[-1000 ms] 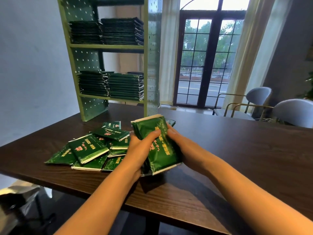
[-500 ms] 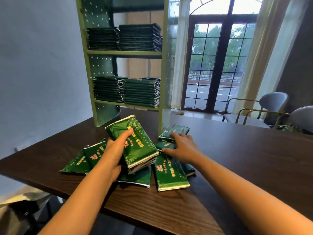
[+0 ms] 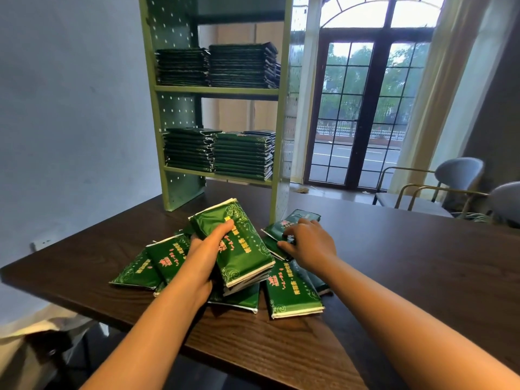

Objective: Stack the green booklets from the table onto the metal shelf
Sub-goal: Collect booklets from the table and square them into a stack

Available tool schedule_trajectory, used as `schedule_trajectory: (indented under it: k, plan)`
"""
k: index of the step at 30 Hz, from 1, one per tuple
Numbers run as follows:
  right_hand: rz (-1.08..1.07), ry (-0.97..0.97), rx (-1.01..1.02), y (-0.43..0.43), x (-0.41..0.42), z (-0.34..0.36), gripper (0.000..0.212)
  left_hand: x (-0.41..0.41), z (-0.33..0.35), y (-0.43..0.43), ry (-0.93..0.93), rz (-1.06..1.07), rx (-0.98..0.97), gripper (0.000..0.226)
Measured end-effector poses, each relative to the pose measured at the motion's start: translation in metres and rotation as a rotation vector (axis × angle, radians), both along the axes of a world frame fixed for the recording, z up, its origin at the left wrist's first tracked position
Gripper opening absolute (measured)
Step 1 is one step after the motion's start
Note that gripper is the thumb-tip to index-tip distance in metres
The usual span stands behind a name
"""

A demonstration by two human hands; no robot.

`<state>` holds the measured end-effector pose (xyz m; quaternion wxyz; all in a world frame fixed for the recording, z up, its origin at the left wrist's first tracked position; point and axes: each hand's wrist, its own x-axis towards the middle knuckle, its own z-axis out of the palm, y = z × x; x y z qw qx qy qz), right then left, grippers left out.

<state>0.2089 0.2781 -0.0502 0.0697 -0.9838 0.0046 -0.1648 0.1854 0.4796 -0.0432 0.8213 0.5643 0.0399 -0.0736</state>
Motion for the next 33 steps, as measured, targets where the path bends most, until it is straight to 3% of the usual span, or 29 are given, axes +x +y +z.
schedule_trajectory:
  k: [3,9,12,14,20,24,28,33]
  plan:
    - [0.068,-0.080,-0.052,-0.001,-0.006,-0.003,0.026,-0.005,0.005,0.000,0.015,-0.014,-0.032,0.072]
    - [0.188,-0.157,-0.207,-0.011,-0.016,-0.009,0.020,-0.023,0.016,-0.006,0.016,-0.074,-0.050,0.045]
    - [0.221,-0.149,-0.253,-0.017,-0.024,-0.015,0.016,-0.033,0.019,-0.010,0.039,-0.089,-0.059,0.042]
    - [0.248,-0.161,-0.141,-0.023,-0.029,-0.016,0.017,-0.037,0.019,-0.012,0.048,-0.110,-0.045,0.041]
    - [0.260,-0.310,0.716,-0.036,-0.060,-0.005,0.015,-0.045,0.024,-0.022,0.080,-0.196,-0.037,0.027]
    - [0.293,-0.507,0.972,-0.052,-0.081,0.005,0.016,-0.050,0.033,-0.045,0.086,-0.250,-0.050,0.024]
    - [0.363,-0.614,1.071,-0.064,-0.111,0.017,0.015,-0.051,0.033,-0.074,0.084,-0.296,-0.012,0.022]
    - [0.500,-0.547,0.910,-0.081,-0.151,0.015,0.012,-0.056,0.031,-0.112,0.107,-0.409,-0.067,0.044]
